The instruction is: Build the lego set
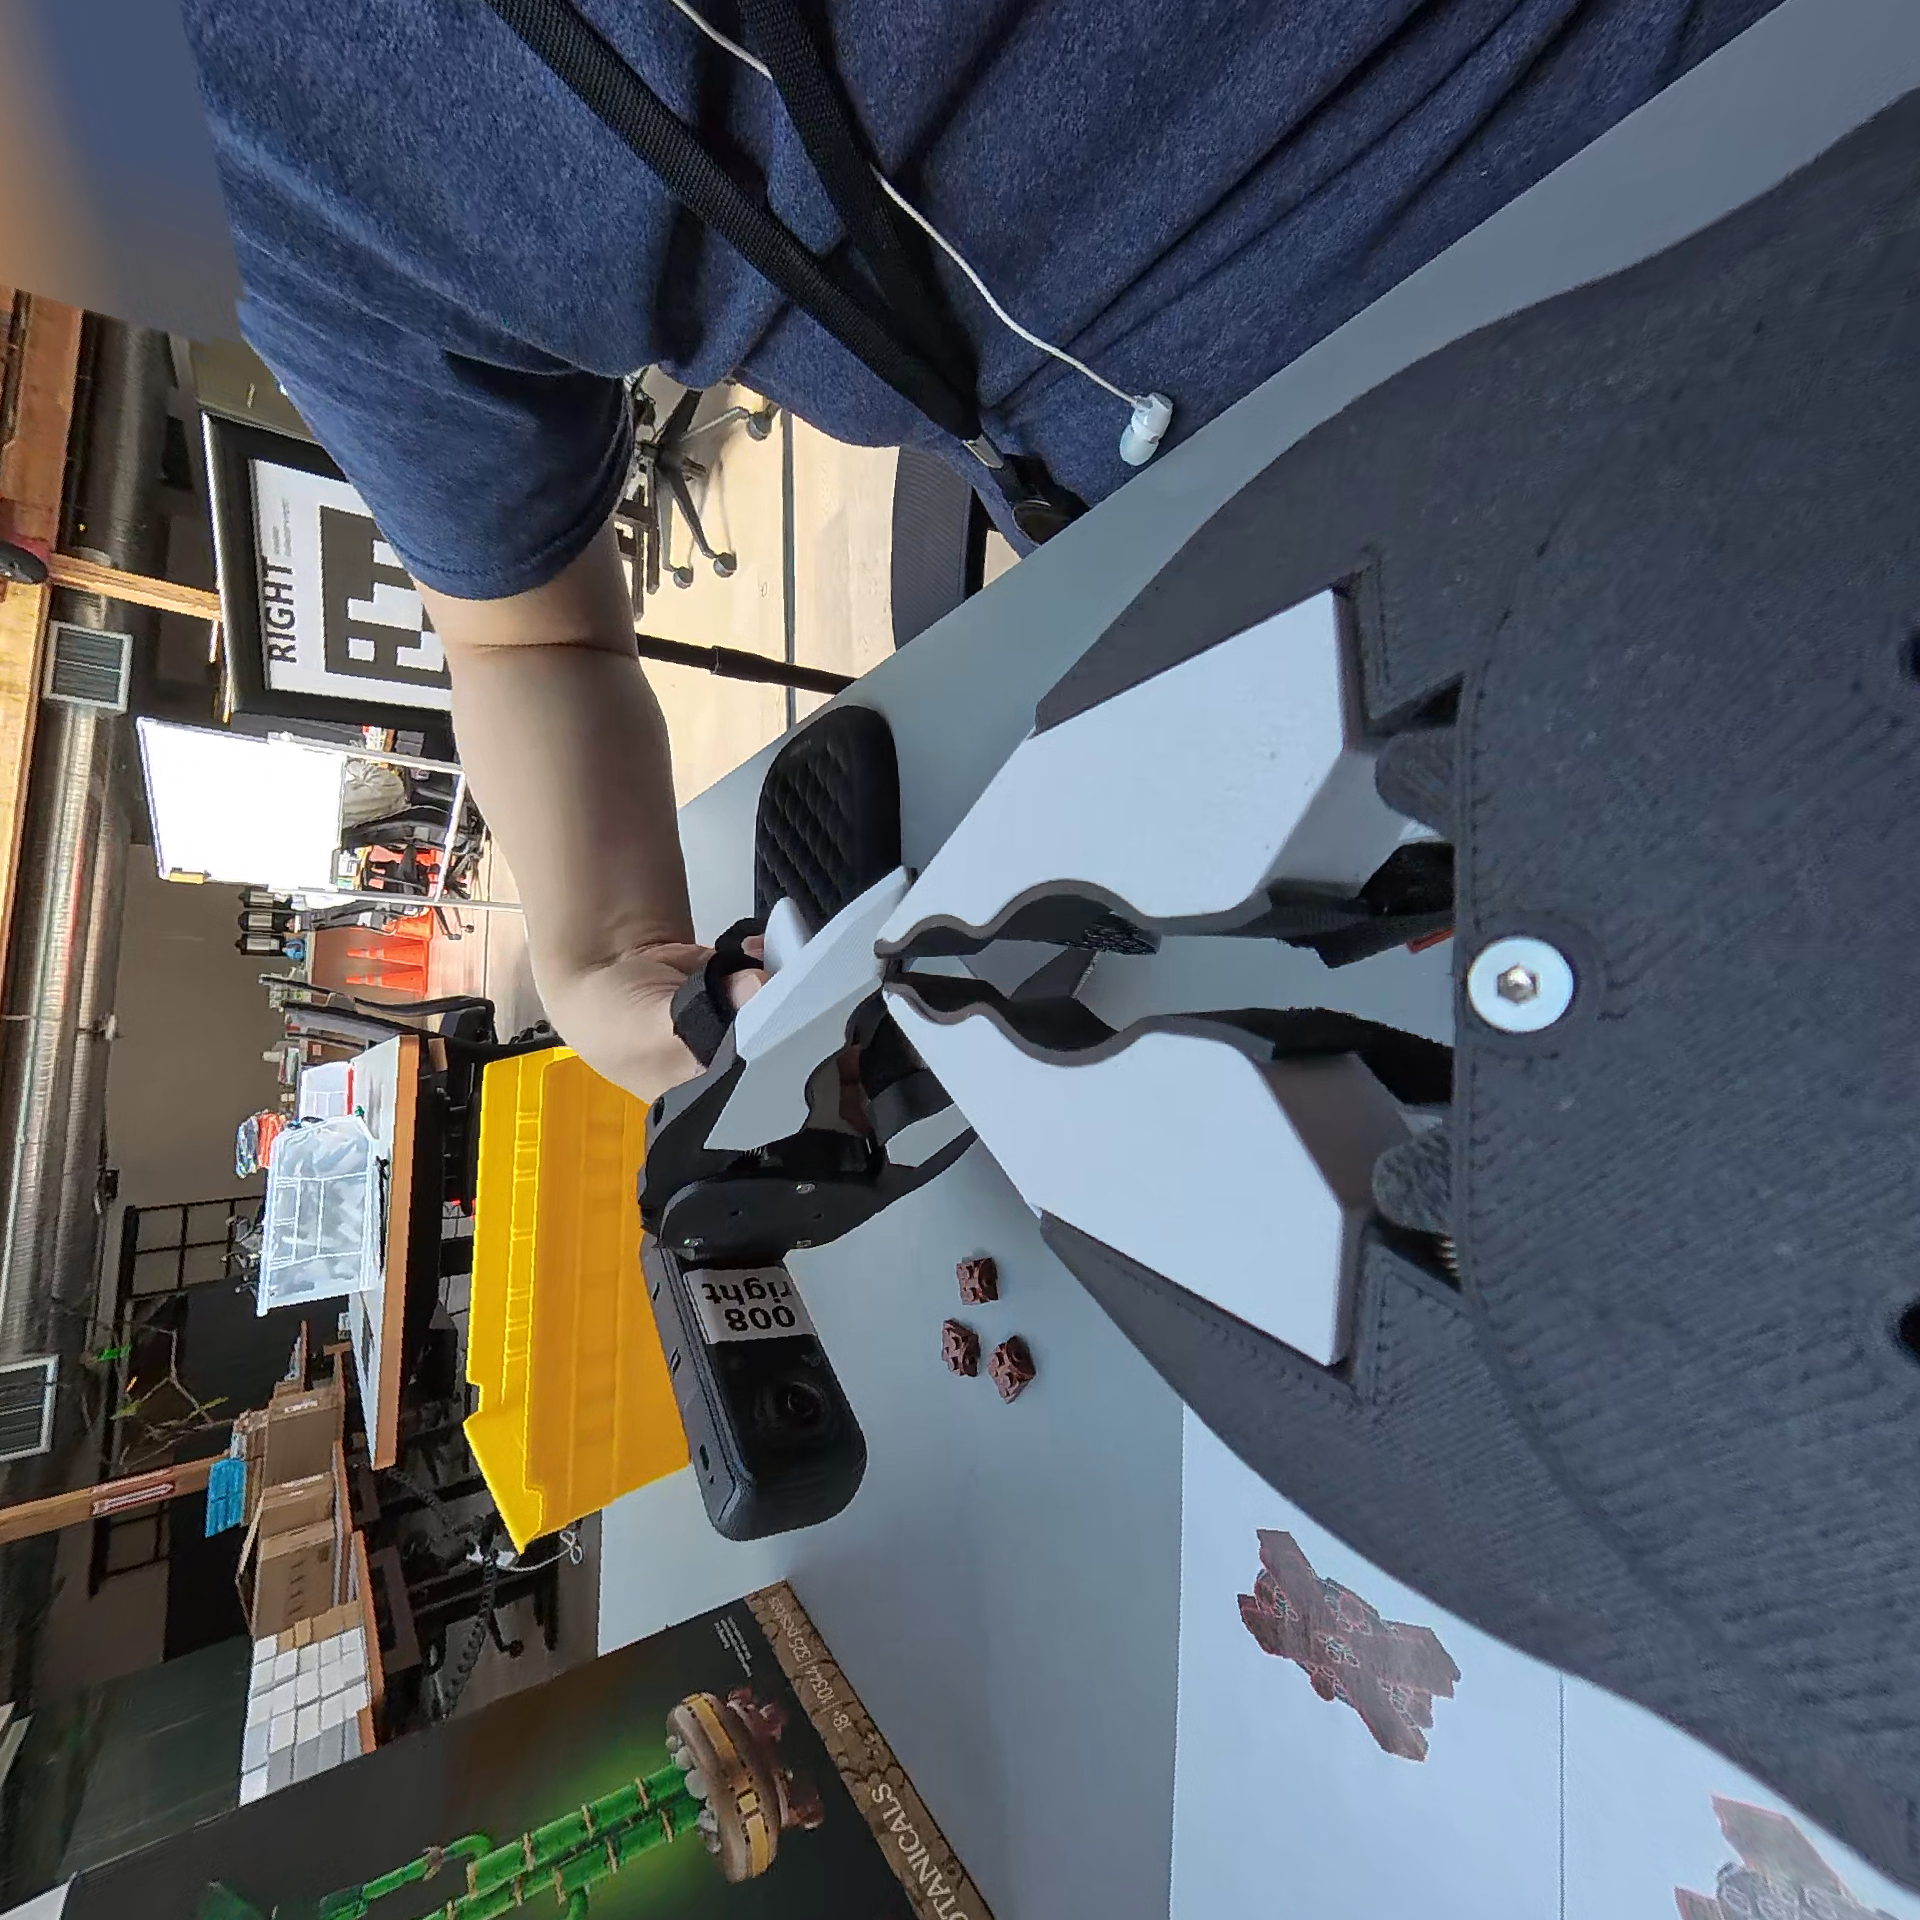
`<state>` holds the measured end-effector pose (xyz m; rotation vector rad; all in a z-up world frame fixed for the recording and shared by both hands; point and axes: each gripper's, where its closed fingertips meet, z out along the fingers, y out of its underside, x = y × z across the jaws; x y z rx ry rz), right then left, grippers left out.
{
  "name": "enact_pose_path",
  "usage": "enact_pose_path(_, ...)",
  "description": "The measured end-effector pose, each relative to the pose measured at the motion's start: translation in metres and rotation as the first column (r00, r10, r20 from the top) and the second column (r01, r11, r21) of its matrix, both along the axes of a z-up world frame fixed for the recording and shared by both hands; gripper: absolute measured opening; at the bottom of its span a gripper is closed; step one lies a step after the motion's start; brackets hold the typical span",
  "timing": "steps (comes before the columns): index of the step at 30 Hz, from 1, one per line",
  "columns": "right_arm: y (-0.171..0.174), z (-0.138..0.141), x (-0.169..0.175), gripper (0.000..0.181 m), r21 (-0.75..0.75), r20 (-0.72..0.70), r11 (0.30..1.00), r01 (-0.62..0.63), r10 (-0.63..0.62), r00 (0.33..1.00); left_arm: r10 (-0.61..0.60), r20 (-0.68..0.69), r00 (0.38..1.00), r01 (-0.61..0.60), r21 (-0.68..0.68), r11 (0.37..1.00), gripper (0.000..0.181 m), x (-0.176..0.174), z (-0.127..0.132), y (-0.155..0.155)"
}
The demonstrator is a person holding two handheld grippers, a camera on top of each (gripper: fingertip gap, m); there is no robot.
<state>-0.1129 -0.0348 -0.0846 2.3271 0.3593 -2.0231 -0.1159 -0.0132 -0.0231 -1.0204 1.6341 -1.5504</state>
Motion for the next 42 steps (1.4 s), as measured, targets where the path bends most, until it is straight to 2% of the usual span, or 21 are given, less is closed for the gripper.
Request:
enact_pose_path(1,0.001,-0.005,0.0,0.061,0.022,0.033,1.0,0.0,-0.001,0.999,0.011,0.001,1.0,-0.011,-0.004,1.0,0.0,0.0,0.001,0.003)
enact_pose_path(7,0.009,-0.009,0.001,0.061,0.251,0.117,0.968,0.004,-0.034,0.993,0.119,0.036,0.992,-0.117,-0.038,0.992,0.0,-0.006,0.014,0.028)
enact_pose_path(11,0.022,-0.006,0.002,0.061,0.458,0.164,0.889,0.021,-0.108,0.981,0.217,-0.033,0.976,-0.22,-0.181,0.959,0.0,-0.008,0.014,0.058)
enact_pose_path(12,0.029,-0.006,0.004,0.061,0.546,0.2,0.838,0.014,-0.147,0.969,0.216,-0.082,0.973,-0.229,-0.246,0.942,0.0,-0.008,0.01,0.064)
enact_pose_path(13,0.039,-0.004,0.007,0.061,0.653,0.235,0.758,0.0,-0.203,0.95,0.2,-0.144,0.969,-0.237,-0.323,0.916,0.0,-0.008,0.004,0.069)
enact_pose_path(14,0.05,0.002,0.011,0.061,0.762,0.251,0.647,-0.016,-0.273,0.929,0.176,-0.212,0.961,-0.25,-0.405,0.88,0.0,-0.008,-0.004,0.073)
enact_pose_path(16,0.07,0.023,0.015,0.061,0.921,0.243,0.381,-0.08,-0.404,0.882,0.097,-0.336,0.937,-0.281,-0.558,0.781,0.0,-0.008,-0.021,0.078)
enact_pose_path(18,0.079,0.041,0.008,0.062,0.974,0.225,0.142,-0.179,-0.472,0.853,0.022,-0.399,0.917,-0.301,-0.652,0.696,0.0,-0.009,-0.034,0.077)
enact_pose_path(20,0.085,0.044,-0.006,0.062,0.958,0.252,0.009,-0.287,-0.505,0.826,-0.002,-0.446,0.895,-0.329,-0.663,0.672,0.0,-0.011,-0.045,0.073)
enact_pose_path(22,0.088,0.03,-0.022,0.062,0.915,0.322,-0.055,-0.4,-0.495,0.807,-0.009,-0.49,0.872,-0.354,-0.643,0.679,0.0,-0.014,-0.055,0.069)
enact_pose_path(25,0.094,0.01,-0.034,0.061,0.863,0.395,-0.086,-0.497,-0.497,0.772,-0.035,-0.484,0.874,-0.351,-0.682,0.642,0.0,-0.017,-0.054,0.067)
enact_pose_path(30,0.093,0.015,-0.031,0.061,0.914,0.327,-0.05,-0.402,-0.494,0.806,0.02,-0.528,0.849,-0.42,-0.651,0.632,0.0,-0.024,-0.064,0.081)
enact_pose_path(33,0.093,0.012,-0.022,0.061,0.909,0.336,-0.039,-0.415,-0.521,0.785,0.097,-0.574,0.813,-0.487,-0.579,0.654,0.0,-0.029,-0.072,0.093)
enact_pose_path(37,0.094,0.002,-0.015,0.061,0.867,0.391,-0.045,-0.495,-0.553,0.735,0.122,-0.506,0.854,-0.45,-0.6,0.661,0.005,-0.031,-0.056,0.098)
enact_pose_path(39,0.093,0.0,-0.015,0.061,0.867,0.394,-0.04,-0.497,-0.555,0.733,0.135,-0.442,0.887,-0.4,-0.588,0.703,0.008,-0.029,-0.043,0.096)
enact_pose_path(41,0.09,0.0,-0.017,0.061,0.884,0.392,-0.01,-0.466,-0.527,0.754,0.172,-0.362,0.916,-0.341,-0.479,0.808,0.009,-0.029,-0.029,0.09)
enact_pose_path(42,0.085,0.001,-0.021,0.061,0.912,0.371,0.028,-0.408,-0.48,0.795,0.193,-0.317,0.929,-0.316,-0.4,0.86,0.017,-0.029,-0.023,0.086)
